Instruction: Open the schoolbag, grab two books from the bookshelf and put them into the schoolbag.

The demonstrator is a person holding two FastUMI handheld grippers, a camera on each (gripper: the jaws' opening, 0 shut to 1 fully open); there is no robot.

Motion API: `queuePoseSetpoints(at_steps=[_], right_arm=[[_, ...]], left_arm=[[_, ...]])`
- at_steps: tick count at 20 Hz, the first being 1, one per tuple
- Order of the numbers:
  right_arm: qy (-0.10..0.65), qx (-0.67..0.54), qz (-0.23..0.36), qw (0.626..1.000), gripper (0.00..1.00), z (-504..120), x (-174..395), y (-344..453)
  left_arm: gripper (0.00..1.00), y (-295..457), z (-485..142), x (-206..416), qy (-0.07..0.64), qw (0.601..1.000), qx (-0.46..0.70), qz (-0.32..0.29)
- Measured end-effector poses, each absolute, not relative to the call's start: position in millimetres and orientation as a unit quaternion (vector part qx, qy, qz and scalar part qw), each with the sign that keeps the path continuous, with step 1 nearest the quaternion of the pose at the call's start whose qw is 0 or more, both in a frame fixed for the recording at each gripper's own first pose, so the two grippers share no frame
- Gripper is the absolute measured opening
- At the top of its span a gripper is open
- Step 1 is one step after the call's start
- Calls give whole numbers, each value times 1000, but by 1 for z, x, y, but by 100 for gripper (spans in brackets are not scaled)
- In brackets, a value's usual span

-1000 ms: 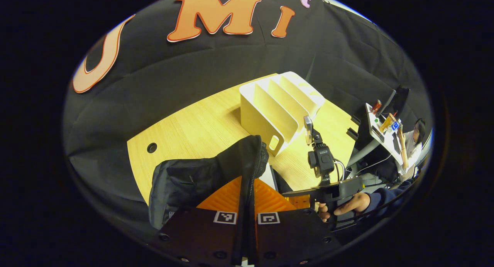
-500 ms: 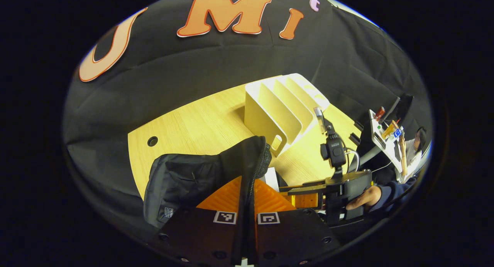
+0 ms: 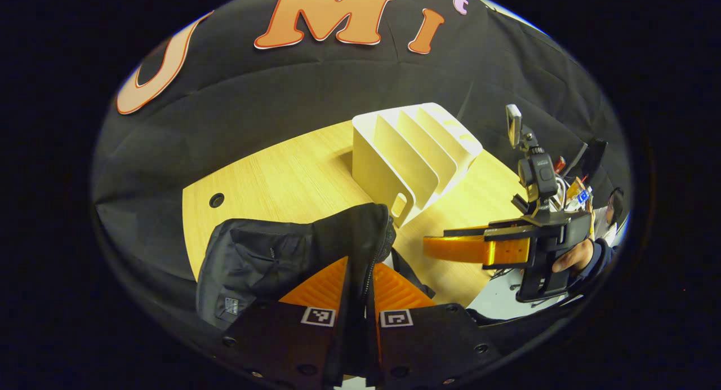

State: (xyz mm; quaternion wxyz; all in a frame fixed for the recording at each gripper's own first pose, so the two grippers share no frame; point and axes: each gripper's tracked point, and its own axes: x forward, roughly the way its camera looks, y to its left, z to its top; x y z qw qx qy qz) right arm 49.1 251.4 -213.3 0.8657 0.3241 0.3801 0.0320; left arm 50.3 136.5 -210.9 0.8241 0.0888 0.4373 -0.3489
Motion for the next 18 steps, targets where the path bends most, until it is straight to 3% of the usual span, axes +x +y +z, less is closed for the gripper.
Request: queuePoseSetpoints(at_steps=[7,9,10,14,18], right_arm=[[379,298,45,875,98,-200,42,204],[380,293,48,876,98,-199,40,195],[382,292,51,876,99,-199,40,193],[378,284,58,879,98,-193,40,177],[358,247,59,899,98,-180,45,152]], left_arm=[[33,109,-214,34,448,834,70,-315],[48,101,-211,28,449,835,61,-311],[51,94,-209,28,447,836,58,-311],[82,75,-199,28,435,847,60,-299],[85,55,-190,29,417,861,50,-286]])
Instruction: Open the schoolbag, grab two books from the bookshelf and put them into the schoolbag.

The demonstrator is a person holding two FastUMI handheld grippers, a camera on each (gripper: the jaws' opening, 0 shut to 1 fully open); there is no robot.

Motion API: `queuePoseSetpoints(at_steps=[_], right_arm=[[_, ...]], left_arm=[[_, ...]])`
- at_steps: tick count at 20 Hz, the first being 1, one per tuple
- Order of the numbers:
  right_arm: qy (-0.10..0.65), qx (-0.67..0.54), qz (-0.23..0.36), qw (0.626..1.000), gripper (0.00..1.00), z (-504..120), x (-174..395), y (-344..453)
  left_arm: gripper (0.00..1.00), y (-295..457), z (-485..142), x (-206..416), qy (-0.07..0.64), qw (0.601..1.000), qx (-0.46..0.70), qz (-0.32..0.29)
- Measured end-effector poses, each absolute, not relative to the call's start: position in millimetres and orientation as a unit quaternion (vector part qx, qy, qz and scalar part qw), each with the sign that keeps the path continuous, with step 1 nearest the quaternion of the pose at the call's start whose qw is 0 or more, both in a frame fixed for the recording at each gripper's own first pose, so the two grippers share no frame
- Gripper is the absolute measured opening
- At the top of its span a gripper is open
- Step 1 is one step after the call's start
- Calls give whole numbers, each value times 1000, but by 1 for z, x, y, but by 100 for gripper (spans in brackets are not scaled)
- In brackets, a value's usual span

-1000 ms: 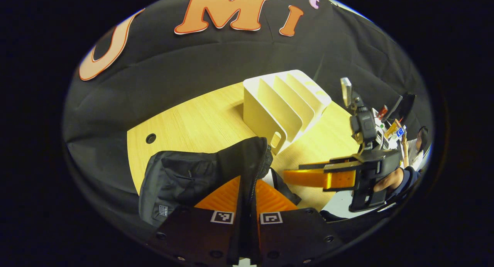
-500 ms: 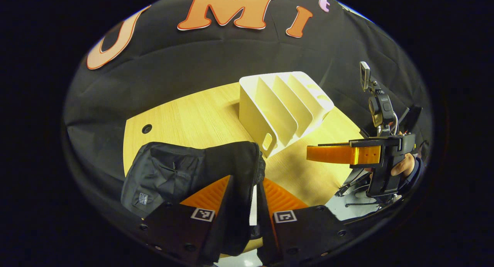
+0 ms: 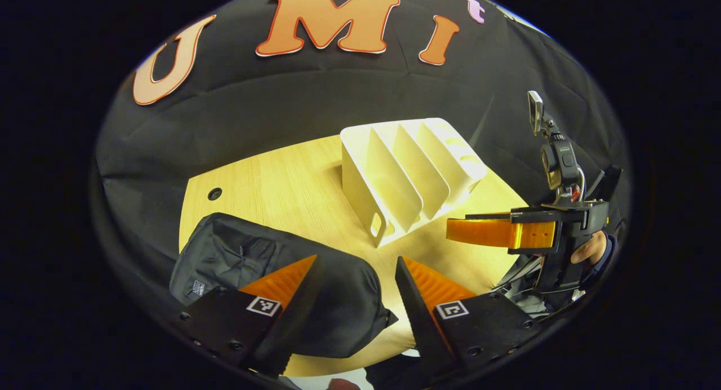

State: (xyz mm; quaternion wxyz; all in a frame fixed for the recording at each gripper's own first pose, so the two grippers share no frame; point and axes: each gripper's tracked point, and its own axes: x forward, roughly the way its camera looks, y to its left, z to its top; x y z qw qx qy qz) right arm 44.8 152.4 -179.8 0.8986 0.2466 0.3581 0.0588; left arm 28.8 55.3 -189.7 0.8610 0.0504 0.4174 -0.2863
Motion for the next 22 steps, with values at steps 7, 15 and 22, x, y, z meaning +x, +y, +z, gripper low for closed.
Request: queuePoseSetpoints(at_steps=[7,15,22], right_arm=[[308,188,73,930,99,-138,47,112],[240,117,114,957,98,-79,39,83],[166,60,132,975,98,-23,22,69]], left_arm=[[90,13,-153,39,348,902,39,-252],[92,-35,-77,31,225,952,-8,-209],[97,-47,-13,16,116,981,-53,-145]])
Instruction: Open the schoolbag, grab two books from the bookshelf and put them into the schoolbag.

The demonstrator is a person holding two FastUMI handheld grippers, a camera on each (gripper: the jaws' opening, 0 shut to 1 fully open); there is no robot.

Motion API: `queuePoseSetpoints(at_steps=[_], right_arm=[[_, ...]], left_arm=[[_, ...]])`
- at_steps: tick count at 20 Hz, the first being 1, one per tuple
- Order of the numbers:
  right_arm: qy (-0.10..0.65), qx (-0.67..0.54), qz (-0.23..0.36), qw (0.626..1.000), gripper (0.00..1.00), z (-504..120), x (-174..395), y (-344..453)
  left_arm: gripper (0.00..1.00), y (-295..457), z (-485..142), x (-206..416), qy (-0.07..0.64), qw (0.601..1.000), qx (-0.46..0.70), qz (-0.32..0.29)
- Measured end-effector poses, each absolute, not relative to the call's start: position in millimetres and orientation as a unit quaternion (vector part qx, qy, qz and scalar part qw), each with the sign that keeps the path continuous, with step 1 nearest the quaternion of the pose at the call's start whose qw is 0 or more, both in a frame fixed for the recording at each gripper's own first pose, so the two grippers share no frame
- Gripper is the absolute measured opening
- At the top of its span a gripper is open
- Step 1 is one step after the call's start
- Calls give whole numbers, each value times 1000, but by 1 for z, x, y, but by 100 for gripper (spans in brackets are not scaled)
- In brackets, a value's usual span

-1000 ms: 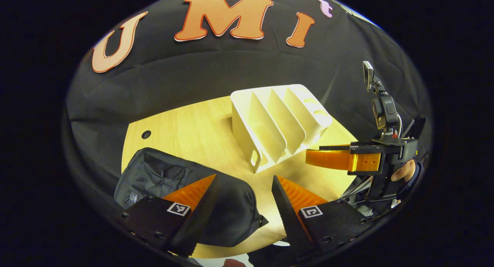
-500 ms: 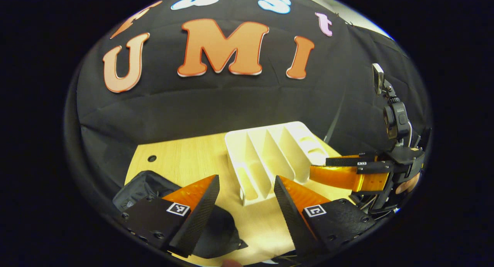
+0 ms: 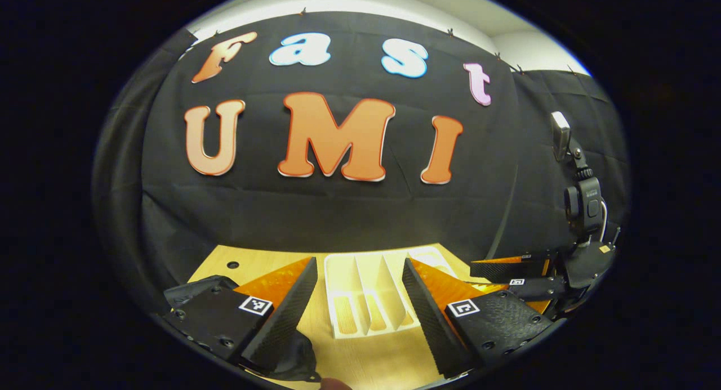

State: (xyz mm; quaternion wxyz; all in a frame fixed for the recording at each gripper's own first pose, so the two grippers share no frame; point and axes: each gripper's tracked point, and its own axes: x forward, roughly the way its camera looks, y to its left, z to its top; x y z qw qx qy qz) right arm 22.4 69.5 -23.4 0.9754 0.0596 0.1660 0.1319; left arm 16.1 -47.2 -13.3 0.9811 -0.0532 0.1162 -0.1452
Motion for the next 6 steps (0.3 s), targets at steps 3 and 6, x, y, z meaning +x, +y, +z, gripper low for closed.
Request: queuePoseSetpoints(at_steps=[3,6], right_arm=[[131,48,121,983,98,-4,22,66],[98,32,102,989,98,9,24,68]], left_arm=[[97,-41,3,14,85,987,-60,-127],[97,-28,20,14,45,991,-45,-117]])
